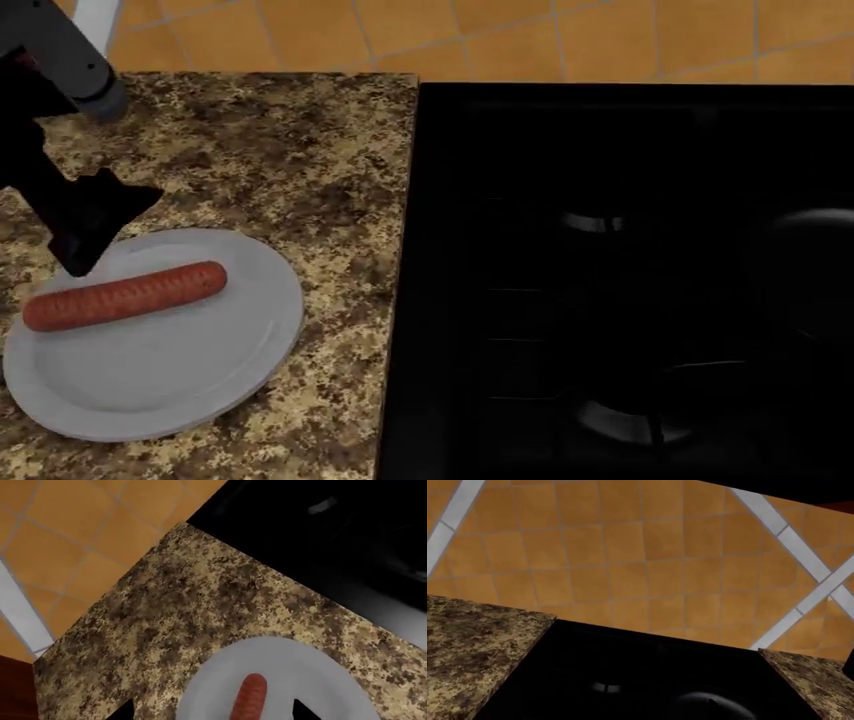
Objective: Pick the sausage from the plate and place it in the pan.
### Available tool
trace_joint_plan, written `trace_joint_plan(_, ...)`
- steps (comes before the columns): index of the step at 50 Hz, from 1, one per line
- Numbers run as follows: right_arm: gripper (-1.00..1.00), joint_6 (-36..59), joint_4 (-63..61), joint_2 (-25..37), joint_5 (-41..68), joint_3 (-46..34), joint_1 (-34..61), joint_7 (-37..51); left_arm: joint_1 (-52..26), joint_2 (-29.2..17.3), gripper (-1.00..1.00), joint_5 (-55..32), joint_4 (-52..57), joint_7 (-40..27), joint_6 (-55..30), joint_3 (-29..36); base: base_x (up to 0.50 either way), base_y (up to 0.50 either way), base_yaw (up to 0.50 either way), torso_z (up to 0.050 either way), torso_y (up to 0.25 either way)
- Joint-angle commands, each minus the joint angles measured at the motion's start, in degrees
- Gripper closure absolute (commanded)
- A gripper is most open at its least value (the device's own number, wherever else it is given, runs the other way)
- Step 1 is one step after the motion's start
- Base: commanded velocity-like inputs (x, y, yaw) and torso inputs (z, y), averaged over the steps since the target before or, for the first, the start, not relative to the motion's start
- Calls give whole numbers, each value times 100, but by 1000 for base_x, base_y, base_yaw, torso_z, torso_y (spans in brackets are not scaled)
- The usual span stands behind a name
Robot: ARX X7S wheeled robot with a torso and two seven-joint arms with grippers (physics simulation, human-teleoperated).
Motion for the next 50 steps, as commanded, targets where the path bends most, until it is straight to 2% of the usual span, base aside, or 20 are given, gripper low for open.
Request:
trace_joint_plan(1,-100,-185,27,36,2,99,-165,-64,-1083,902,-100,1072,-2311,1571,1073,1551,0,0,0,0,0)
trace_joint_plan(3,-100,-252,18,46,-44,85,-228,-98,-1112,1039,-100,1136,-2543,1680,1151,1673,0,0,0,0,0)
trace_joint_plan(4,-100,-271,19,43,-44,91,-248,-96,-1153,1102,-100,1234,-2636,1895,1087,1938,0,0,0,0,0)
trace_joint_plan(6,-100,-336,35,64,-107,47,-307,-145,-1106,1157,-100,1225,-2729,1974,1246,1961,0,0,0,0,0)
trace_joint_plan(12,-100,-270,64,172,141,148,-224,-30,-1151,1727,-100,1507,-3919,2355,2150,2308,0,0,0,0,0)
trace_joint_plan(15,-100,-287,51,184,192,170,-247,9,-1129,1794,-100,1549,-4036,2407,2526,2335,0,0,0,0,0)
trace_joint_plan(17,-100,-301,29,193,216,188,-310,15,-1134,1985,-100,1404,-4263,2320,2367,2145,0,0,0,0,0)
trace_joint_plan(21,-100,-255,99,265,358,160,-179,100,-1000,1712,-100,1349,-3534,2330,1983,2208,0,0,0,0,0)
trace_joint_plan(23,-100,-207,142,291,486,132,-46,207,-1024,1804,-100,1329,-3728,2413,1765,2240,0,0,0,0,0)
trace_joint_plan(28,-100,-195,176,300,636,55,61,359,-992,1815,-100,1331,-3773,2546,1879,2296,0,0,0,0,0)
trace_joint_plan(30,-100,-197,181,313,696,48,74,409,-894,1882,-100,1409,-3982,2662,2182,2417,0,0,0,0,0)
trace_joint_plan(34,-100,-233,164,335,755,58,32,462,-846,1971,-100,1491,-4143,2840,2231,2595,0,0,0,0,0)
trace_joint_plan(41,-100,-360,101,422,719,181,-218,363,-744,2696,-100,1646,-6020,2881,3261,2638,0,0,0,0,0)
trace_joint_plan(50,-100,-526,42,444,599,195,-446,269,-609,2786,-100,1936,-6173,2714,3366,2496,0,0,0,0,0)
